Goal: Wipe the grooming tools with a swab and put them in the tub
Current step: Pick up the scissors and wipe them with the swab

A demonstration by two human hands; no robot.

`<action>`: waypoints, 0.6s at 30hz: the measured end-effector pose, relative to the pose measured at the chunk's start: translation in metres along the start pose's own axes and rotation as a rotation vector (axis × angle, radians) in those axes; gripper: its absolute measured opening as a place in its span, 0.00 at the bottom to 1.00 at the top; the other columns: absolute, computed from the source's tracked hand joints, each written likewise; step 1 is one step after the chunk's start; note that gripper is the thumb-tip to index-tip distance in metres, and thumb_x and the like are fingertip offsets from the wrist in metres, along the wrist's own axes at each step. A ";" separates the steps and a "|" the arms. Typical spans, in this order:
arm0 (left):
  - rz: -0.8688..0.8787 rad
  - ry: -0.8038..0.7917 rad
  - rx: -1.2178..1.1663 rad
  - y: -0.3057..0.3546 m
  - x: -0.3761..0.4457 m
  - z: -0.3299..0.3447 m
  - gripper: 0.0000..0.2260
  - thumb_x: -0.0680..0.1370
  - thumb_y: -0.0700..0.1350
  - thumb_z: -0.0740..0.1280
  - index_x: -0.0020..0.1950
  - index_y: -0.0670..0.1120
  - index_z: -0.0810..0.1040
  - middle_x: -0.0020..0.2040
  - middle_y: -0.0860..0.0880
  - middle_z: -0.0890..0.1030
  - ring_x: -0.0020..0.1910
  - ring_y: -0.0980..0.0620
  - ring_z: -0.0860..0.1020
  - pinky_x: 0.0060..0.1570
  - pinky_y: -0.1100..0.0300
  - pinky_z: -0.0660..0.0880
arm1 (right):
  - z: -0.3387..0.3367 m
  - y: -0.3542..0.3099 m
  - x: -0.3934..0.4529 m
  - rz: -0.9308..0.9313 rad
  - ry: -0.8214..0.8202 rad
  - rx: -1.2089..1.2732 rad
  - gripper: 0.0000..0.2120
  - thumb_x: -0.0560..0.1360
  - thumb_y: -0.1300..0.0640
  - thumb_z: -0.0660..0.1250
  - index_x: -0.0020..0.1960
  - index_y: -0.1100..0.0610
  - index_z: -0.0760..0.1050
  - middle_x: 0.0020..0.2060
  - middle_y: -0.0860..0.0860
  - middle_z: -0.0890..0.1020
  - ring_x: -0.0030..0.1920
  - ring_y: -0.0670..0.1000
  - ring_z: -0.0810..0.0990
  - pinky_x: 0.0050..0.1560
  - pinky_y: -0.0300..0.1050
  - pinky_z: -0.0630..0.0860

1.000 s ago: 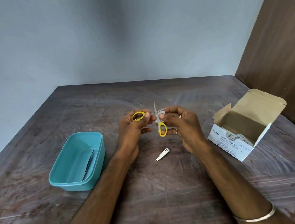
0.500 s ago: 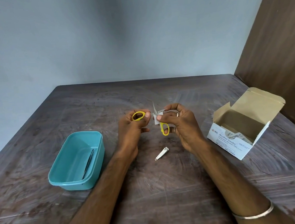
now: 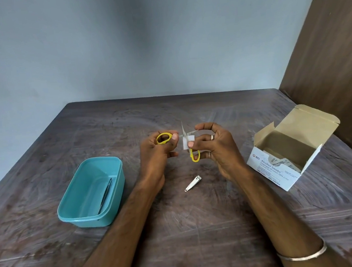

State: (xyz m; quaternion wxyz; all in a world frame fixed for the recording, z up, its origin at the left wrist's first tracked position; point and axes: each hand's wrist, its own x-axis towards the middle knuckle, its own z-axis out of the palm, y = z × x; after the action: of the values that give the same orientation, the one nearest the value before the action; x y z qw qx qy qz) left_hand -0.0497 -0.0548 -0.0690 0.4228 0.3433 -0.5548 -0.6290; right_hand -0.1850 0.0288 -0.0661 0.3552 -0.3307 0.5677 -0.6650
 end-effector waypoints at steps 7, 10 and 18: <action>-0.061 0.000 0.017 0.006 0.000 -0.004 0.05 0.73 0.38 0.73 0.47 0.40 0.84 0.35 0.47 0.82 0.34 0.52 0.78 0.35 0.57 0.75 | -0.002 0.001 0.000 -0.009 0.071 0.069 0.19 0.69 0.69 0.76 0.57 0.58 0.75 0.42 0.62 0.84 0.40 0.59 0.85 0.34 0.52 0.83; -0.068 -0.034 0.077 0.007 0.000 -0.004 0.02 0.73 0.39 0.73 0.44 0.41 0.84 0.31 0.47 0.79 0.30 0.52 0.75 0.30 0.60 0.72 | -0.002 0.003 0.000 -0.050 0.052 -0.011 0.19 0.69 0.69 0.76 0.56 0.58 0.75 0.38 0.57 0.86 0.38 0.55 0.84 0.32 0.48 0.82; -0.069 -0.087 0.156 0.006 0.000 -0.005 0.09 0.73 0.48 0.74 0.36 0.46 0.83 0.31 0.45 0.81 0.29 0.52 0.74 0.31 0.59 0.70 | -0.002 0.002 0.001 -0.102 0.065 -0.105 0.20 0.69 0.67 0.77 0.58 0.57 0.75 0.37 0.53 0.87 0.36 0.49 0.83 0.31 0.43 0.76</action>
State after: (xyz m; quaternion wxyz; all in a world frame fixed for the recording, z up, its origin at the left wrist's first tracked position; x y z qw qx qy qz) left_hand -0.0441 -0.0570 -0.0643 0.3486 0.3666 -0.6077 -0.6122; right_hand -0.1867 0.0290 -0.0688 0.2845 -0.3556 0.5953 -0.6620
